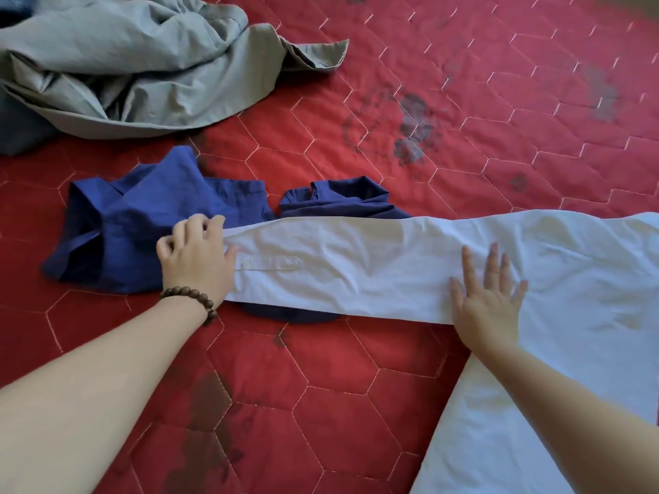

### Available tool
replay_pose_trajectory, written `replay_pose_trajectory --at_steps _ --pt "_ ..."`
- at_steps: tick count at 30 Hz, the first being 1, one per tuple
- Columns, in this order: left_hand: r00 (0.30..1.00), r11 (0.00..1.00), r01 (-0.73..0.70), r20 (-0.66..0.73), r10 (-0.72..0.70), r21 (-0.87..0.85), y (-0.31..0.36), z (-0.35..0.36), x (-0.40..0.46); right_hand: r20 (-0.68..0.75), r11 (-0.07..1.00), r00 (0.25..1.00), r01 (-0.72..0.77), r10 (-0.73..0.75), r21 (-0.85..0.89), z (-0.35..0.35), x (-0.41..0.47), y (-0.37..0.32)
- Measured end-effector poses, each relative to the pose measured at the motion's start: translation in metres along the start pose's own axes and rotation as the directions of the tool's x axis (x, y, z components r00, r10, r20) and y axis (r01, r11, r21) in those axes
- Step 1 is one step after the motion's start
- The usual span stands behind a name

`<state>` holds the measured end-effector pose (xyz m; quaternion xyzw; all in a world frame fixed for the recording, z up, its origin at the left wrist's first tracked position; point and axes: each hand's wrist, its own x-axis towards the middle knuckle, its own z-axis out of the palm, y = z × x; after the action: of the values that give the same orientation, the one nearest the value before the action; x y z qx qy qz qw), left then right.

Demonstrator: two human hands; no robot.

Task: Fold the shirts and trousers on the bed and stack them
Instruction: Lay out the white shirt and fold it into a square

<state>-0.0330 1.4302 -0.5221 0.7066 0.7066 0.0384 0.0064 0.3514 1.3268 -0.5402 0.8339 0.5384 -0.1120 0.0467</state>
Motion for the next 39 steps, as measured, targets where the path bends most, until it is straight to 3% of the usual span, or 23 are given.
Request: replay_pose_trajectory --at_steps 1,3,7,11,14,18,23,25,28,30,32,34,36,39 --pt "0.998 0.998 0.061 -0.003 -0.061 -0.01 -0.004 0.0 -0.003 0.062 0.995 0.993 -0.1 0.1 -0.003 0.002 0.004 -0.001" --pt "0.983 0.982 0.186 0.017 -0.185 -0.038 -0.009 0.0 -0.01 0.122 0.992 0.984 -0.127 0.126 -0.004 0.006 0.007 -0.022" --pt "0.855 0.822 0.517 0.2 -0.479 -0.239 -0.008 0.001 -0.016 0.1 0.979 0.976 0.185 -0.193 0.082 0.015 -0.008 -0.104" --pt "0.76 0.69 0.648 0.339 -0.555 -0.324 -0.013 0.001 -0.012 0.12 0.856 0.854 0.481 -0.506 0.188 0.019 -0.036 -0.188" --pt "0.777 0.689 0.628 0.335 -0.533 -0.361 -0.02 -0.004 -0.011 0.242 0.813 0.779 0.573 -0.579 0.103 0.02 -0.043 -0.219" --pt "0.844 0.62 0.535 0.326 -0.426 -0.574 -0.027 -0.015 -0.016 0.366 0.832 0.764 0.553 -0.531 0.052 0.007 -0.041 -0.231" --pt "0.909 0.719 0.417 0.267 -0.321 -0.556 -0.023 -0.022 -0.023 0.292 0.797 0.748 0.595 -0.596 0.104 -0.01 -0.048 -0.24" --pt "0.914 0.687 0.405 0.283 -0.29 -0.604 -0.016 -0.027 -0.025 0.238 0.757 0.718 0.619 -0.654 0.209 -0.014 -0.055 -0.243" --pt "0.901 0.487 0.433 0.369 -0.226 -0.758 0.003 -0.05 -0.023 0.18 0.671 0.68 0.578 -0.71 0.464 -0.023 -0.071 -0.248" --pt "0.883 0.272 0.47 0.447 -0.145 -0.84 0.02 -0.069 -0.022 0.095 0.631 0.757 0.46 -0.646 0.625 -0.033 -0.077 -0.246" --pt "0.86 0.044 0.51 0.51 -0.014 -0.859 0.037 -0.085 -0.022 -0.034 0.627 0.87 0.381 -0.492 0.679 -0.05 -0.076 -0.233" --pt "0.865 -0.031 0.499 0.497 0.067 -0.866 0.061 -0.096 -0.028 -0.107 0.64 0.926 0.33 -0.362 0.694 -0.071 -0.07 -0.211" --pt "0.904 0.038 0.423 0.425 0.053 -0.905 0.092 -0.099 -0.042 -0.12 0.638 0.954 0.275 -0.275 0.719 -0.089 -0.06 -0.178" --pt "0.95 0.5 0.241 0.308 0.055 -0.832 0.141 -0.082 -0.075 -0.177 0.66 0.974 0.227 -0.143 0.716 -0.11 -0.049 -0.115"
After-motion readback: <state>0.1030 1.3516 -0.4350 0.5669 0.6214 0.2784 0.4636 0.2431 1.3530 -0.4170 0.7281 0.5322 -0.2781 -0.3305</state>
